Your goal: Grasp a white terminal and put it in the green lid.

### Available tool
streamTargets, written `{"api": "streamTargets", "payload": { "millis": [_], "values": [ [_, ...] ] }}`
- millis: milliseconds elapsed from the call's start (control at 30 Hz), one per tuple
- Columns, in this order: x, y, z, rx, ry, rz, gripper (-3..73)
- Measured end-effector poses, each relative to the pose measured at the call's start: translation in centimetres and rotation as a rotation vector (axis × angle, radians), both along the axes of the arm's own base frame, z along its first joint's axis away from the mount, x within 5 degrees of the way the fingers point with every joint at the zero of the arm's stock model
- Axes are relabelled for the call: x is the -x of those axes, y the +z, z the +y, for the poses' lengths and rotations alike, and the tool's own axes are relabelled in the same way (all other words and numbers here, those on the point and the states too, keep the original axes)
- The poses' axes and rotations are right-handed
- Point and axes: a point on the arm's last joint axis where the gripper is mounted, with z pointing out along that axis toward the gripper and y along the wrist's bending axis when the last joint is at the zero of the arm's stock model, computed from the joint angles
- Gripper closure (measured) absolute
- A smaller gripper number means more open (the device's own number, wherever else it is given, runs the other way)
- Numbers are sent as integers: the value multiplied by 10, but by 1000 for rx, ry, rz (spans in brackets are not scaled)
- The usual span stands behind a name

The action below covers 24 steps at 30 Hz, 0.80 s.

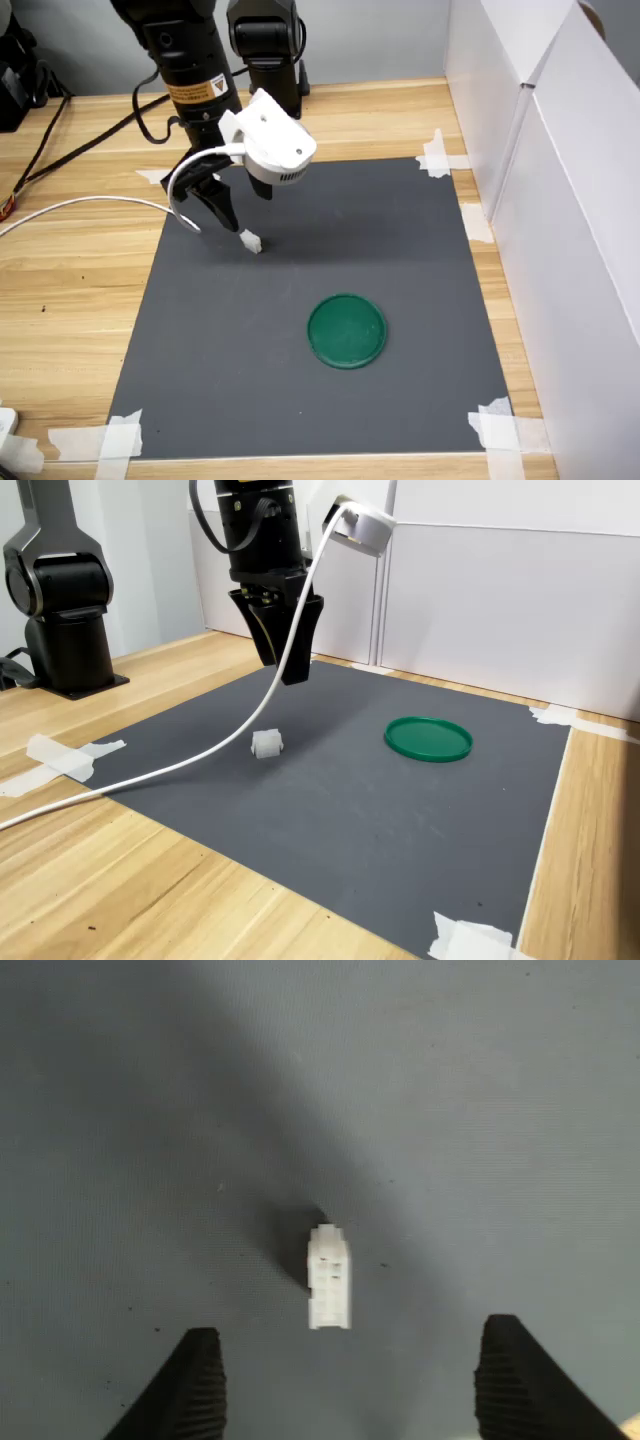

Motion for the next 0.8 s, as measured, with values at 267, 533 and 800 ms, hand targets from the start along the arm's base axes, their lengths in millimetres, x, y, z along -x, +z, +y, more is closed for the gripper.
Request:
{"api": "streamTargets", "payload": {
  "millis": [267, 533, 800],
  "values": [
    [10, -23, 0, 8, 10, 25, 77],
    [5, -30, -3, 44, 23, 13, 77],
    [0, -45, -5, 63, 28, 56, 78]
  ]
}}
